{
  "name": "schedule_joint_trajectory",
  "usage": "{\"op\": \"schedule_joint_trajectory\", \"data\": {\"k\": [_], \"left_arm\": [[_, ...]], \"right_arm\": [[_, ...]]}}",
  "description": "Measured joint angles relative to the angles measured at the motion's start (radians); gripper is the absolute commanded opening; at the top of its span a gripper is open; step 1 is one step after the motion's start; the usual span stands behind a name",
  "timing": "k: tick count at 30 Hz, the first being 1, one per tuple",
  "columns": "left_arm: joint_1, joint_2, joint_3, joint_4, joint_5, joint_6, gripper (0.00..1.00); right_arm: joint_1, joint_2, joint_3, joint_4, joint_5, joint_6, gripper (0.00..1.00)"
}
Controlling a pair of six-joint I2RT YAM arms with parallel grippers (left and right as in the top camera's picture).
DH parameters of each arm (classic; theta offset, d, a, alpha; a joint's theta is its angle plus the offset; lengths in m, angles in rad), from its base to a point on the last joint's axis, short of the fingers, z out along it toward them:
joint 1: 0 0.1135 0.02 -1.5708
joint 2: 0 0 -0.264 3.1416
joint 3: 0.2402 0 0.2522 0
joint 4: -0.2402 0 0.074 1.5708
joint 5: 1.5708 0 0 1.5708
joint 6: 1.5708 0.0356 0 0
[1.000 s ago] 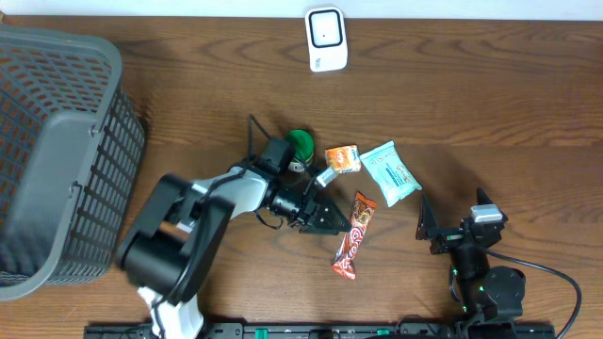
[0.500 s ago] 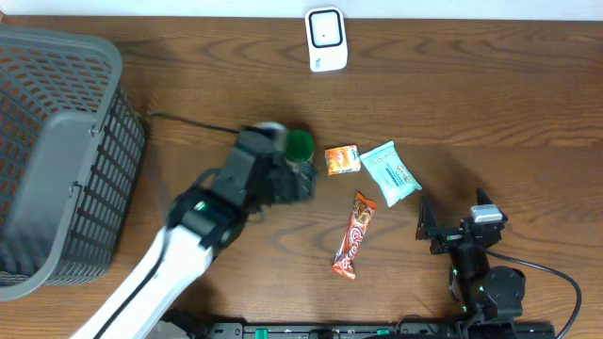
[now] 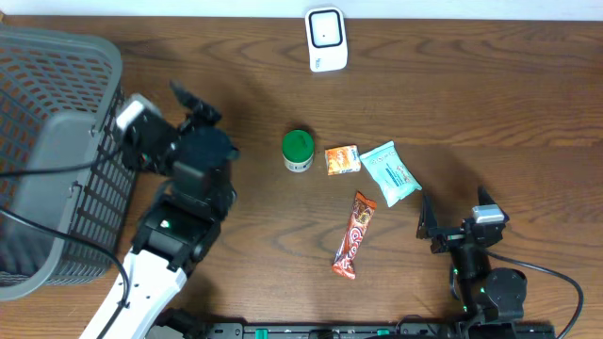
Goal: Scan the item barcode
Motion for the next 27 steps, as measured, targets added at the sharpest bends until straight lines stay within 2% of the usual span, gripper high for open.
{"op": "schedule_joint_trajectory", "data": {"k": [4,8,11,15,18,22,27], "left_arm": [[0.067,0.005,-0.001,0.234,0.203,0.314,0.98],[0.116,0.005,-0.002,0.406,0.346,0.568,0.98],[0.137,0.005,-0.002,0.432,0.394,0.771,0.98],[0.145,0.005,-0.001,0.361,0.418,1.013,0.98],[0.145,0.005,-0.002,0.284,0.430,1.116,0.98],[0.145,0.003,-0.002,0.251,0.452,1.172,0.98],[0.145,-0.006,-0.002,0.231,0.460,1.196,0.98]], "right_arm": [[0.000,-0.001,0.000,0.008,-0.035,0.005,0.99],[0.000,0.008,0.022,-0.097,-0.052,0.085,0.99],[0.000,0.044,0.087,-0.230,-0.061,0.148,0.99],[0.000,0.171,0.241,-0.391,-0.065,0.197,0.99],[0.000,0.338,0.443,-0.551,-0.057,0.245,0.99],[0.013,0.619,0.702,-0.758,-0.087,0.283,0.99],[0.064,0.941,0.874,-0.810,-0.305,0.298,0.99]]}}
